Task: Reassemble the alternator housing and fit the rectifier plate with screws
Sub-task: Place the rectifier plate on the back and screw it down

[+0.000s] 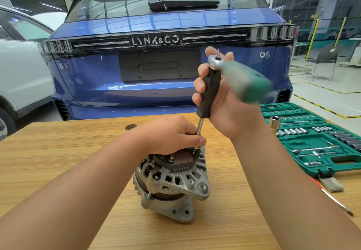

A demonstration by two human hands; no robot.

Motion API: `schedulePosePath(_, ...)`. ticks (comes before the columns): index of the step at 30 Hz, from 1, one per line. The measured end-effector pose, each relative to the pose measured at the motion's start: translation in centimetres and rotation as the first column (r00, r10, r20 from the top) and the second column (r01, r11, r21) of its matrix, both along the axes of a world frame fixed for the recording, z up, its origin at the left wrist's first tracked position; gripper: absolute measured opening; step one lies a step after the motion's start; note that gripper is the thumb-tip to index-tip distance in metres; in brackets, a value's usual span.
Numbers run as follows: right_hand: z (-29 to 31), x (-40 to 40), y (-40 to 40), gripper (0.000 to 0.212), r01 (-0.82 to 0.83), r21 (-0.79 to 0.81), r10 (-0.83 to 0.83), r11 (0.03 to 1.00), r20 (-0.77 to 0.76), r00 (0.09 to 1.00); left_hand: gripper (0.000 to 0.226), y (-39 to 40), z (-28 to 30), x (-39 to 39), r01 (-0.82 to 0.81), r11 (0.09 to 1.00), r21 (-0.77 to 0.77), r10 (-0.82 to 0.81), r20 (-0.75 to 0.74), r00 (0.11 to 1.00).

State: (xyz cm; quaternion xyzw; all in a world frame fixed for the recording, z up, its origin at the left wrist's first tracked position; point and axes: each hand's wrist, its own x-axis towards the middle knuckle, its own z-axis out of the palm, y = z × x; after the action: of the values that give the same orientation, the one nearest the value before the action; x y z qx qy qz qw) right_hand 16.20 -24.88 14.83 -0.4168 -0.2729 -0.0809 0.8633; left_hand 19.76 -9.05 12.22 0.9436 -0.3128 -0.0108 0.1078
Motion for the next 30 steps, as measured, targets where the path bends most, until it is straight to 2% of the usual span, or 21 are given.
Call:
schedulePosePath(2,0.2,0.2,0.1,0.021,0.255,-0.039,-0.257,0.966,-0.056,0.965,0.044,-0.1,0.1,0.0,0.012,1.0,0.021,-0.013,0.005,1.0)
schedulePosePath(4,0.5,0.4,-0.1,0.016,0.376,-0.072,-0.382,0.924,-0.139,0.914,0.044,-0.3,0.1,0.0,0.024,0.999,0.034,-0.024,0.003,1.0)
schedulePosePath(5,0.5,0.4,-0.3,0.017,0.347,-0.07,-0.354,0.935,-0.195,0.915,0.044,-0.3,0.0,0.0,0.025,0.999,0.037,-0.026,0.008,1.0)
schedulePosePath(7,0.6,0.2,-0.4,0.005,0.199,-0.015,-0.198,0.98,-0.212,0.957,0.045,-0.3,-0.1,0.1,0.014,0.999,0.03,-0.015,0.019,1.0)
schedulePosePath(9,0.2,-0.1,0.2,0.023,0.17,-0.018,-0.171,0.985,-0.086,0.982,0.049,-0.1,-0.1,0.2,-0.003,1.0,0.012,0.003,0.005,1.0)
schedulePosePath(11,-0.1,-0.4,1.2,0.037,0.307,-0.069,-0.298,0.949,0.117,0.948,0.05,0.0,-0.2,0.1,-0.003,1.0,0.0,0.003,-0.018,1.0)
schedulePosePath(13,-0.3,-0.4,1.8,0.041,0.372,-0.083,-0.344,0.924,0.239,0.908,0.048,0.1,-0.1,0.1,0.005,1.0,-0.011,-0.005,-0.027,1.0)
schedulePosePath(14,-0.3,-0.4,1.8,0.041,0.347,-0.077,-0.319,0.935,0.249,0.914,0.047,0.1,-0.1,0.0,0.005,1.0,-0.016,-0.005,-0.02,1.0)
schedulePosePath(18,-0.4,0.0,0.8,0.039,0.082,0.048,-0.089,0.995,0.156,0.984,0.041,0.0,-0.1,0.0,-0.003,1.0,-0.009,0.003,0.012,1.0)
schedulePosePath(20,-0.4,0.1,0.5,0.038,0.037,0.058,-0.045,0.998,0.137,0.99,0.039,0.0,-0.1,0.1,0.004,1.0,-0.011,-0.003,0.011,1.0)
schedulePosePath(23,-0.3,0.2,0.4,0.029,0.079,0.002,-0.078,0.997,0.146,0.986,0.039,0.0,-0.2,0.1,0.014,1.0,-0.023,-0.014,0.0,1.0)
schedulePosePath(26,-0.1,0.1,0.6,0.026,0.079,0.005,-0.079,0.997,0.084,0.993,0.039,0.0,-0.2,0.1,0.021,0.999,-0.032,-0.021,-0.001,1.0)
schedulePosePath(27,0.0,0.0,0.7,0.025,0.118,-0.003,-0.118,0.993,0.066,0.991,0.039,0.0,-0.1,0.1,0.023,0.999,-0.03,-0.023,-0.002,1.0)
schedulePosePath(30,0.2,0.0,0.7,0.019,0.385,-0.052,-0.385,0.922,-0.004,0.923,0.04,-0.2,0.0,-0.1,0.038,0.999,-0.003,-0.038,-0.017,0.999)
